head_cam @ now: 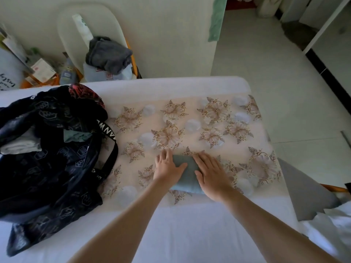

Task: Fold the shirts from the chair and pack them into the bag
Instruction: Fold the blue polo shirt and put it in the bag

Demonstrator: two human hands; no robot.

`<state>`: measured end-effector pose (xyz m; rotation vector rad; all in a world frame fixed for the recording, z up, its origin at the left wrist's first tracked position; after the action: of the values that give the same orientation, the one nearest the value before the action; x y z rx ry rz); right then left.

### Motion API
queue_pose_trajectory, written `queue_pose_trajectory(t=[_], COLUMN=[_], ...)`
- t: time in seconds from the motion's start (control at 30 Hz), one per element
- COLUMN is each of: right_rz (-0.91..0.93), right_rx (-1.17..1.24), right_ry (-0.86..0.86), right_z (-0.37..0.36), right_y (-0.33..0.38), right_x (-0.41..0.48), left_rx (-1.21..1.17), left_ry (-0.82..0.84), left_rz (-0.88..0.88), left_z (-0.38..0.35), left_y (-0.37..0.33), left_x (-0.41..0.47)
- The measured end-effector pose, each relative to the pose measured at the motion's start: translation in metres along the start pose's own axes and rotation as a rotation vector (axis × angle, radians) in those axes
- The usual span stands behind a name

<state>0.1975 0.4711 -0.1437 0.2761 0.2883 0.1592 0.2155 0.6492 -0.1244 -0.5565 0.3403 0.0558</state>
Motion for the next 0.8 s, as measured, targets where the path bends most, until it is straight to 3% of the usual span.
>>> queue_pose_trajectory(t=[0.17, 0.3, 0.43, 0.6, 0.8], right_rz=[0.021, 0.06, 0.152, 0.136, 0.176], right_rx=[-0.008, 0.022, -0.007, -0.167, -0.236], right_ry=[-0.029, 0.051, 0.075, 0.204, 0.014], right_z=[0.0, 0.015, 0.044, 0.056, 0.049], right_y=[0.002, 0.01, 0.037, 0.077, 0.135], right_x=[-0.001, -0.005, -0.011, -0.019, -0.052], left_rx=[-0.149, -0.155, -0.257, -0.196, -0.069], left_ry=[0.25, 0.396, 0.314, 0.129, 0.027], left_rz=[0.105, 0.019, -0.168, -0.357, -0.414], left_z=[0.014, 0.016, 0.022, 0.055, 0.087], left_y=[0.002, 0.001, 0.001, 0.014, 0.047], left_x=[0.019, 0.01, -0.018, -0.068, -0.117])
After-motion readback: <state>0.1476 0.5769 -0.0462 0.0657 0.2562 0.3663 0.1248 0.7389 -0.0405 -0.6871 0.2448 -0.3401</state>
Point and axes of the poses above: each hand's wrist, its own x-axis towards the middle knuckle, its own z-axis out of the back of the hand, y = z × x, the point moved 5 cm from there along x, towards the middle knuckle, and after that the axes turned 12 degrees about -z, right-handed, at the moved point
